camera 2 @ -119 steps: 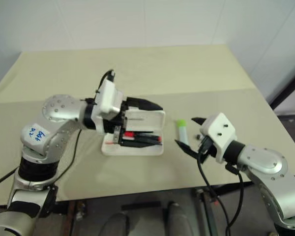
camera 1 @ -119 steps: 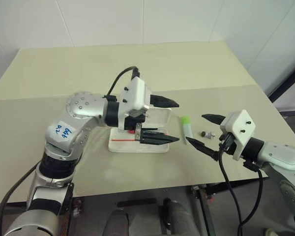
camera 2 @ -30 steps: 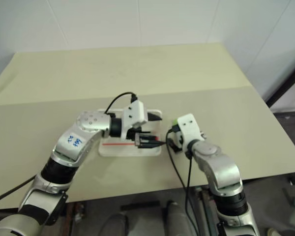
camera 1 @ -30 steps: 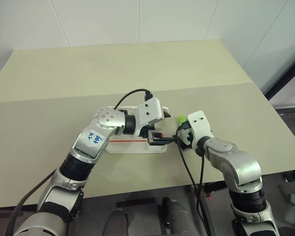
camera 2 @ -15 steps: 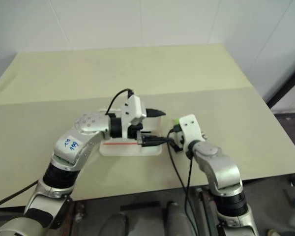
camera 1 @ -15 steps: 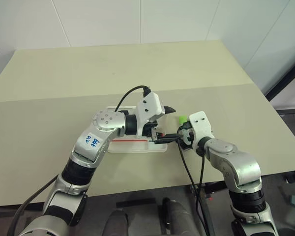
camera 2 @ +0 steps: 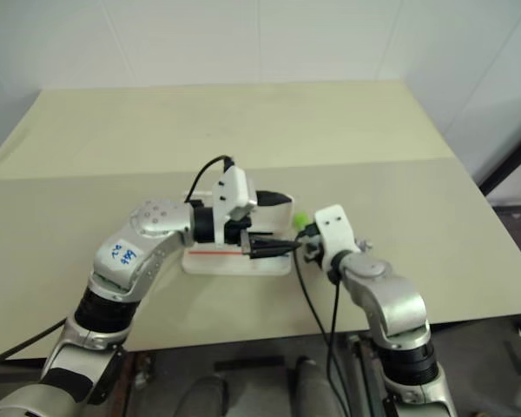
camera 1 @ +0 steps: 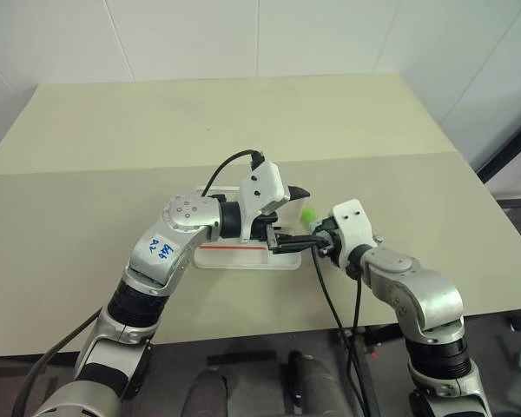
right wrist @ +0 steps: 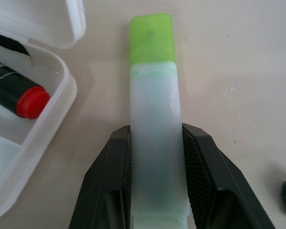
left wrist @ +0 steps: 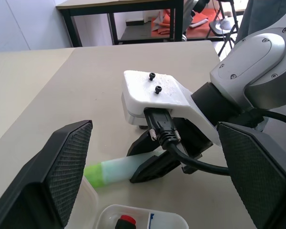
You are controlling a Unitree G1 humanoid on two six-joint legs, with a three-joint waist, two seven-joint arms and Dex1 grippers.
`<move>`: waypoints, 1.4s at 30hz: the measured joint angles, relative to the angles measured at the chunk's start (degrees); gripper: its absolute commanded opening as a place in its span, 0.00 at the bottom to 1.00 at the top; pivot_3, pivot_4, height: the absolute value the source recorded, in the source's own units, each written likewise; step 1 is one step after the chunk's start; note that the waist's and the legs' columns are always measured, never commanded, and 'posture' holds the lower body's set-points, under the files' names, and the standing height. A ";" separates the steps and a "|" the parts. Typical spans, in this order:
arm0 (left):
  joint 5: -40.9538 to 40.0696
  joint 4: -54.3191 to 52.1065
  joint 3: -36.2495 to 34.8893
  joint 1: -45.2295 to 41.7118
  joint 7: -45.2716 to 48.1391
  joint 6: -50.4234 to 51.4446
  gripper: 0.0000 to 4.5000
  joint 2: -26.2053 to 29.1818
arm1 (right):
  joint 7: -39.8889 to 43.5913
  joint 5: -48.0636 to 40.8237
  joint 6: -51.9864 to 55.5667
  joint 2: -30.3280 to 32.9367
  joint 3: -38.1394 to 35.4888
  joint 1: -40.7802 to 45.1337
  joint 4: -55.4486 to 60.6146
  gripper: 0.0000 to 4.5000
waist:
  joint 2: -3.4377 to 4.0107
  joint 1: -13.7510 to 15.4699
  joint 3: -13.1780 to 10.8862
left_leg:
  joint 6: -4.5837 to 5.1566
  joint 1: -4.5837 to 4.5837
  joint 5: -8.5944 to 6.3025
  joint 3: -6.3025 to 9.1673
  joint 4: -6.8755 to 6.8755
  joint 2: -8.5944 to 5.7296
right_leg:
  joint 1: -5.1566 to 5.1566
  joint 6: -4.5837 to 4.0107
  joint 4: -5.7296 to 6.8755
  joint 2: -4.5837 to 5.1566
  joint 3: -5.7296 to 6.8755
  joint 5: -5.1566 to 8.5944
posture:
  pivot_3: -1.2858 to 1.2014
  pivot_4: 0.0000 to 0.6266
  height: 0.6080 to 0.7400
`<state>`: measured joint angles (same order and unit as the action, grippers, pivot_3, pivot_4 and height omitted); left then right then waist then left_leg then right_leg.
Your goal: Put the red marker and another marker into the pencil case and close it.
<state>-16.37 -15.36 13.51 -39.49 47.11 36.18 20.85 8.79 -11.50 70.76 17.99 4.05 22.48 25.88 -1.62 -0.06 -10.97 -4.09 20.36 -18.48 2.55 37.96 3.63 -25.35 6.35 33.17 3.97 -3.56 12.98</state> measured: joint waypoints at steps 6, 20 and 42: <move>-0.28 0.03 0.00 -0.01 0.00 -0.03 0.99 -0.11 | -1.64 3.38 -2.34 5.92 -2.55 -0.40 -2.04 0.25 | 0.01 -0.04 0.00 | -0.02 0.18 -0.02 0.00 -0.05 0.00 | -0.03 0.04 -0.29 0.00 0.00 -0.03 | 0.52 0.24 1.00; -1.02 2.87 -1.31 -0.78 0.72 -2.57 0.99 -0.66 | 1.32 6.75 -11.90 15.69 -9.68 4.66 -1.42 0.25 | 0.06 -1.61 -0.04 | 0.09 0.08 0.02 -0.01 -0.62 0.01 | -0.10 0.15 -0.51 -0.04 0.00 -0.08 | 0.52 0.24 1.00; -10.06 12.02 -8.71 -0.27 17.03 -18.60 0.99 -0.04 | 19.09 -20.03 -4.89 17.72 -10.43 0.97 21.84 0.25 | 0.08 -1.36 -0.05 | 0.25 0.10 -0.07 0.00 -0.66 0.01 | -0.10 0.57 -0.58 -0.02 0.08 -0.32 | 0.52 0.24 1.00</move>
<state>-26.43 -3.34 4.80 -39.75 64.14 17.58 20.82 27.88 -31.54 65.87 35.71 -6.39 23.44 47.72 -1.54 -1.42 -11.02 -3.84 20.46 -18.55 2.55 37.29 3.64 -25.45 6.92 32.59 3.95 -3.48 12.66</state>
